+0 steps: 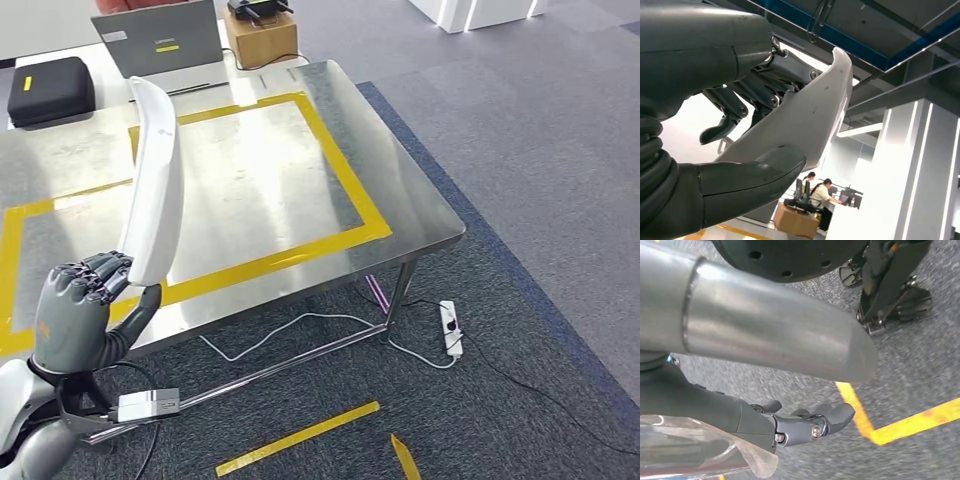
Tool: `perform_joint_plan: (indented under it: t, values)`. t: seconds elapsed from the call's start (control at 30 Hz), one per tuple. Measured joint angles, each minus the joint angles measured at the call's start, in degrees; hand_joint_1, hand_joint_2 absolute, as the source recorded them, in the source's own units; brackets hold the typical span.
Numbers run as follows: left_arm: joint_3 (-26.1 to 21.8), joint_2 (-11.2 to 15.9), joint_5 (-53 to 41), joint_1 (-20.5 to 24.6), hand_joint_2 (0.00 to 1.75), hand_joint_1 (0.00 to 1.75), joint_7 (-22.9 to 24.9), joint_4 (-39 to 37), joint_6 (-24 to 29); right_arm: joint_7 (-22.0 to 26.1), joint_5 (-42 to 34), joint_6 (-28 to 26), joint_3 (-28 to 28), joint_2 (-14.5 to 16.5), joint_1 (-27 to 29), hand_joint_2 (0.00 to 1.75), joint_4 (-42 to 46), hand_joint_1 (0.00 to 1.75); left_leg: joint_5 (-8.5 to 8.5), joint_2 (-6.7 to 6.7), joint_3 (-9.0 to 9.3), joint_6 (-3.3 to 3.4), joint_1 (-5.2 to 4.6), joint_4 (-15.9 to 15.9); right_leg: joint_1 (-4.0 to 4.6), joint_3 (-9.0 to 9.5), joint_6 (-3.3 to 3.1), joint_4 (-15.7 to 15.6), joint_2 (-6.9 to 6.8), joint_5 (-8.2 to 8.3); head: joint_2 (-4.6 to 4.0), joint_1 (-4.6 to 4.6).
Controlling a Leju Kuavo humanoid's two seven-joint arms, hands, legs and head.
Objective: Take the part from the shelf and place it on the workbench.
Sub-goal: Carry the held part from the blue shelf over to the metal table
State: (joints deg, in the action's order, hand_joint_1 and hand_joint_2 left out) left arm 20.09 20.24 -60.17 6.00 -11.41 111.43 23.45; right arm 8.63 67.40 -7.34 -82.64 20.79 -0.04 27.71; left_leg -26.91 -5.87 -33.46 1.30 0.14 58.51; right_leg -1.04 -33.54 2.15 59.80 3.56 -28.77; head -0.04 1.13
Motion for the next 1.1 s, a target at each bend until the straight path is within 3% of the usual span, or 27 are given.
perform_joint_plan:
  t: [0.07,0.1,0.13,0.2,0.27,0.33,0.37,0.43,0.5,0.57,0.63,0.7,0.77,0.83,0.87,0.9,0.97,1.0,1.03,1.1]
  values:
    - [-0.01,0.0,-0.01,-0.02,1.75,1.75,0.0,0.0,0.0,-0.01,0.02,-0.01,0.03,-0.01,-0.03,0.0,0.0,0.0,0.1,-1.19,-0.37,-0.7,0.17,-0.02,0.07,1.0,-0.42,-1.56,0.61,-0.1,0.0,0.04]
    - [-0.02,0.03,-0.01,-0.09,1.75,1.75,0.0,0.01,0.0,-0.01,0.03,0.0,0.03,0.01,-0.02,0.0,-0.01,0.0,0.2,-1.72,-0.47,-1.07,0.28,-0.13,0.08,1.2,-0.72,-1.65,0.01,-0.03,0.0,0.03]
    - [-0.05,0.06,-0.03,-0.16,1.75,1.75,0.04,0.02,0.0,0.0,0.03,0.09,0.03,0.03,-0.02,0.0,0.0,0.0,0.11,-1.29,-0.54,-1.4,0.27,0.01,0.04,1.42,-1.05,-1.88,-0.65,0.03,0.0,0.08]
    - [-0.15,0.14,-0.11,-0.08,1.75,1.75,0.18,0.02,-0.01,0.02,0.04,0.38,0.04,0.08,0.01,0.0,0.0,0.0,-1.57,1.53,-1.76,-1.96,0.09,2.8,-0.17,1.98,-1.74,-2.39,-2.19,0.06,0.0,0.43]
    - [-0.2,0.13,-0.22,-0.02,1.75,1.75,0.3,-0.01,-0.02,0.01,0.04,0.6,0.04,0.09,0.07,0.0,0.01,0.0,-4.91,4.52,-5.02,-2.45,0.17,9.66,-0.1,2.35,-2.19,-2.49,-3.82,-0.23,0.0,0.74]
    - [-0.2,0.1,-0.26,-0.24,1.75,1.75,0.33,-0.02,-0.02,0.0,0.02,0.64,0.04,0.09,0.1,0.0,0.01,0.0,-6.46,5.25,-7.79,-2.83,0.42,15.14,-0.05,2.65,-2.26,-2.47,-5.52,-0.61,0.0,0.74]
    - [-0.2,0.11,-0.26,-0.33,1.75,1.75,0.34,-0.02,-0.02,-0.01,-0.02,0.66,0.04,0.09,0.1,0.0,0.0,0.0,-5.66,5.44,-7.82,-2.9,0.5,15.08,-0.04,2.86,-2.21,-2.46,-6.35,-0.82,0.0,0.74]
    - [-0.23,0.13,-0.26,-0.4,1.75,1.75,0.35,-0.02,-0.01,-0.02,-0.2,0.72,0.05,0.09,0.07,0.0,-0.01,0.0,-1.62,6.68,-4.74,-2.7,0.47,8.8,-0.02,3.55,-1.98,-2.46,-7.88,-1.33,0.0,0.74]
    - [-0.31,0.13,-0.25,-0.32,1.75,1.75,0.35,-0.02,0.01,0.0,-0.43,0.79,0.08,0.09,0.05,0.0,-0.02,0.0,0.73,9.86,-1.33,-2.08,-0.17,2.07,0.27,4.0,-1.46,-2.44,-9.1,-1.93,0.0,0.74]
    - [-0.39,0.13,-0.27,-0.34,1.75,1.75,0.35,-0.02,0.03,0.08,-0.65,0.86,0.12,0.09,-0.01,0.0,-0.02,0.0,0.5,11.32,-0.48,-1.45,-0.78,0.12,0.57,4.31,-0.84,-2.57,-10.27,-2.4,0.0,0.7]
    - [-0.47,0.16,-0.31,-0.49,1.75,1.75,0.35,0.0,0.05,0.2,-0.88,0.96,0.17,0.09,-0.13,0.0,-0.02,0.0,0.58,10.05,-0.42,-0.84,-0.66,-0.31,0.58,4.95,-0.24,-2.71,-11.05,-2.84,0.0,0.67]
    - [-0.51,0.17,-0.33,-0.44,1.75,1.75,0.35,0.05,0.1,0.31,-1.02,1.06,0.22,0.09,-0.2,0.0,-0.02,0.0,0.73,9.05,-0.15,-0.13,-0.3,-0.75,0.43,4.19,0.26,-0.41,-8.61,-4.48,0.0,0.42]
    - [-0.49,0.17,-0.37,-0.34,1.75,1.75,0.35,0.08,0.15,0.34,-1.14,1.13,0.26,0.06,-0.1,0.0,-0.02,0.0,0.69,8.22,-0.07,0.4,-0.1,-0.87,0.32,0.31,0.51,6.89,-4.96,-7.78,0.0,0.06]
    - [-0.42,0.15,-0.44,-0.38,1.75,1.75,0.35,0.07,0.15,0.33,-1.29,1.2,0.25,0.03,0.11,0.0,-0.02,0.0,0.57,7.32,-0.03,0.61,-0.09,-0.84,0.33,-4.01,0.61,13.8,-3.77,-9.51,0.0,-0.06]
    - [-0.39,0.14,-0.47,-0.38,1.75,1.75,0.35,0.07,0.14,0.32,-1.36,1.24,0.25,0.02,0.19,0.0,-0.02,0.0,0.48,6.92,0.06,0.6,-0.08,-0.82,0.33,-4.94,0.62,14.39,-3.68,-8.66,0.0,-0.06]
    - [-0.37,0.13,-0.48,-0.39,1.75,1.75,0.35,0.07,0.12,0.32,-1.4,1.28,0.24,0.02,0.2,0.0,-0.02,0.0,0.36,6.57,0.24,0.52,-0.04,-0.8,0.31,-4.71,0.6,12.6,-3.66,-6.7,0.0,-0.06]
    - [-0.37,0.13,-0.49,-0.38,1.75,1.75,0.35,0.08,0.07,0.32,-1.43,1.33,0.25,0.0,0.16,0.0,-0.02,0.0,-0.04,6.05,0.63,0.06,-0.03,-0.62,0.29,-2.07,0.5,5.07,-3.64,-1.93,0.0,-0.08]
    - [-0.38,0.13,-0.5,-0.36,1.75,1.75,0.35,0.08,0.04,0.31,-1.44,1.36,0.26,-0.01,0.1,0.0,-0.02,0.0,-0.28,5.85,0.67,-0.26,-0.09,-0.39,0.29,-0.56,0.3,1.68,-3.59,-0.58,0.0,-0.08]
    - [-0.38,0.13,-0.5,-0.35,1.75,1.75,0.35,0.09,0.02,0.29,-1.45,1.38,0.28,-0.01,0.05,0.0,-0.02,0.0,-0.44,5.72,0.62,-0.55,-0.19,-0.2,0.29,0.38,0.06,-0.43,-3.55,0.03,0.0,-0.07]
    - [-0.4,0.15,-0.5,-0.33,1.75,1.75,0.35,0.09,-0.01,0.23,-1.46,1.41,0.31,0.01,0.05,0.0,-0.02,0.0,-0.52,5.59,0.43,-0.35,-0.36,0.07,0.25,0.99,-0.34,-1.53,-3.47,-0.04,0.0,-0.05]
